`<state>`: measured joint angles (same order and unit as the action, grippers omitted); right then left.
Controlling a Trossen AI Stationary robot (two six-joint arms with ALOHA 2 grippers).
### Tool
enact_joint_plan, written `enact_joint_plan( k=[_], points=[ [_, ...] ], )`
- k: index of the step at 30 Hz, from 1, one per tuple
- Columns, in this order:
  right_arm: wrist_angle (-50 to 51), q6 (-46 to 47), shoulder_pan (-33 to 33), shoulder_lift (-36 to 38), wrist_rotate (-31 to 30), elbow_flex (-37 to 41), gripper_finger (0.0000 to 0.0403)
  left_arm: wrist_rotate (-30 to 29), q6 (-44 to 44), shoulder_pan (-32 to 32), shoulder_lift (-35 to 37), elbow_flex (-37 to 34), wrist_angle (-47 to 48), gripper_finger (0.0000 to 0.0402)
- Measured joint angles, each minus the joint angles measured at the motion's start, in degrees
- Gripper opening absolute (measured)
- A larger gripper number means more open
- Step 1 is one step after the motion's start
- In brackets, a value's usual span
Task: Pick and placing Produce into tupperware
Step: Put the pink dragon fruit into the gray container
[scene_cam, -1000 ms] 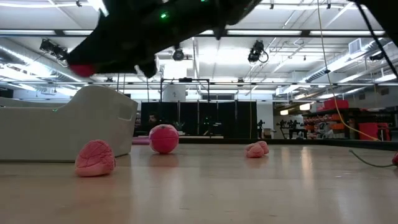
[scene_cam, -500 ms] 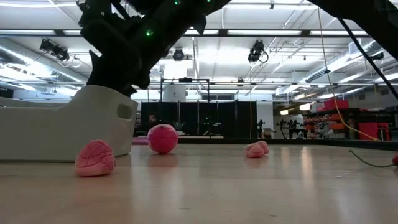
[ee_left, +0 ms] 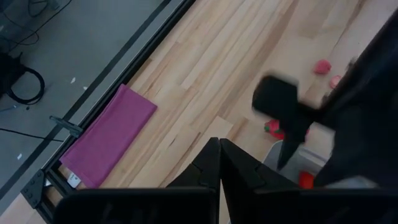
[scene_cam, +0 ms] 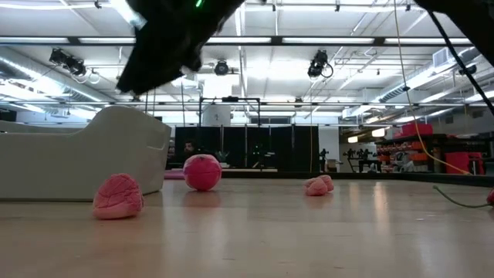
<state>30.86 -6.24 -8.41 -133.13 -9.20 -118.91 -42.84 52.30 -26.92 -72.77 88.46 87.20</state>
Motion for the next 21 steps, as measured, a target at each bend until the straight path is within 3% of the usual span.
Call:
enact_joint_plan(
  k=[12, 17, 21],
  points=[
    [28.89, 15.88, -0.43, 13.64, -9.76, 1.68, 0.022, 0.01, 1.15, 0.0, -0.02, 0.01, 0.04, 0.0021],
    [28.12, 22.74, -0.78, 16.34, -11.86, 10.31, 0.0219, 0.01, 1.19, 0.0, -0.02, 0.01, 0.02, 0.0019],
    [18.83, 26.88, -0.8, 17.28, -11.66, 23.04, 0.0219, 0.01, 1.19, 0.0, -0.02, 0.01, 0.03, 0.0012]
  ],
)
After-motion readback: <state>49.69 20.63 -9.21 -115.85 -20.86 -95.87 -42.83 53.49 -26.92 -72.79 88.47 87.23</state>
